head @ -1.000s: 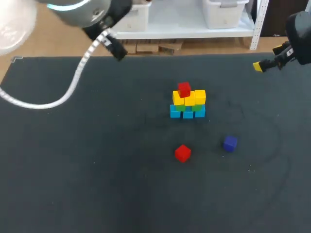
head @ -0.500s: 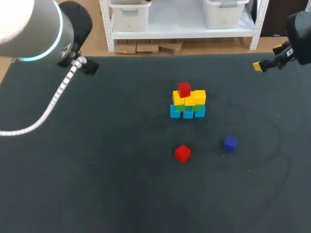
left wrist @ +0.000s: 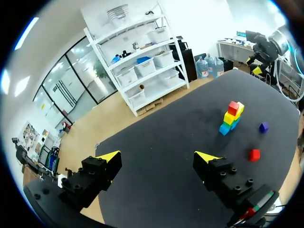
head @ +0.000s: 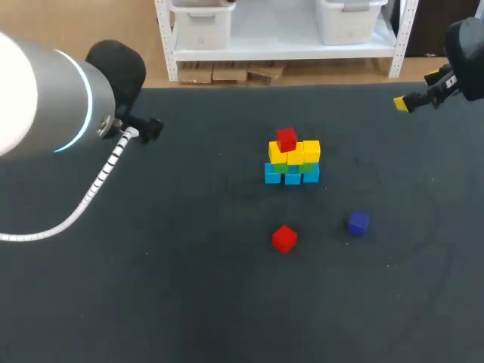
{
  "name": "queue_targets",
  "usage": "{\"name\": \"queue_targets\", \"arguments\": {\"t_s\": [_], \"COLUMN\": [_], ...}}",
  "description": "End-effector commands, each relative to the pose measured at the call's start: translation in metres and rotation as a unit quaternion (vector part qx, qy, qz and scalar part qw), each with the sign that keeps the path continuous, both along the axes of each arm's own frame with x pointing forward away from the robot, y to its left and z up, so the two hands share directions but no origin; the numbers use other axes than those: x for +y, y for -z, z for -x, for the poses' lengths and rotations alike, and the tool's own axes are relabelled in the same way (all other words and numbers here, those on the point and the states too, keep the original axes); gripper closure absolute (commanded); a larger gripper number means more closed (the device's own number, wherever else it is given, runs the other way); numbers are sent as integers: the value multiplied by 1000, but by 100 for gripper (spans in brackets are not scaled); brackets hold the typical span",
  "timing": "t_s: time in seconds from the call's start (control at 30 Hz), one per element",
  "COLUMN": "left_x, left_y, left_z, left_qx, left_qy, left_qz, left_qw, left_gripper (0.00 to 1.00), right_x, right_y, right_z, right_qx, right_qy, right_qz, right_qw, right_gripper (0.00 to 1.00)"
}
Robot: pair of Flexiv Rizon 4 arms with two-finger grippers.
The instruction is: Place the blue cubes, place green cubes on the blue cubes, place the yellow cubes on the green cubes, then place the red cubes on the yellow cubes, and place purple cube on the red cubes.
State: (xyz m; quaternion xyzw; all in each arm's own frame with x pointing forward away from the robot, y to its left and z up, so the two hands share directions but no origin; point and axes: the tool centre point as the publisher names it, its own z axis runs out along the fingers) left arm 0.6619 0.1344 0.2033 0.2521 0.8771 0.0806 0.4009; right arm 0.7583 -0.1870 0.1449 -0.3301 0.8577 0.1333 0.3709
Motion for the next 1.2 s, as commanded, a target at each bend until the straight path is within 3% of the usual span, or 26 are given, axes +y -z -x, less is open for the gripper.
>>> {"name": "queue_targets", "arguments": {"t_s": [0.03, 0.37, 0.47, 1.2], "left_x": [2, 2, -3, -3], "left_y": [-2, -6, -10, -10], "left_z": [-1, -13, -13, -13], "left_qx": [-14, -28, -17, -17], "left_qy": [2, -4, 0, 0], "left_qz": [10, 34, 22, 22], "left_qw": [1000, 999, 1000, 1000], "left_gripper": [0, 0, 0, 0], "right_x": [-1, -1, -1, -1], "right_y": [0, 0, 0, 0], "right_z": [0, 0, 0, 0], "right_qx": [0, 0, 0, 0], "right_qy": [-1, -1, -1, -1], "right_qz": [-1, -1, -1, -1], "right_qw": [1000, 1000, 1000, 1000], "right_gripper": [0, 0, 0, 0]}}
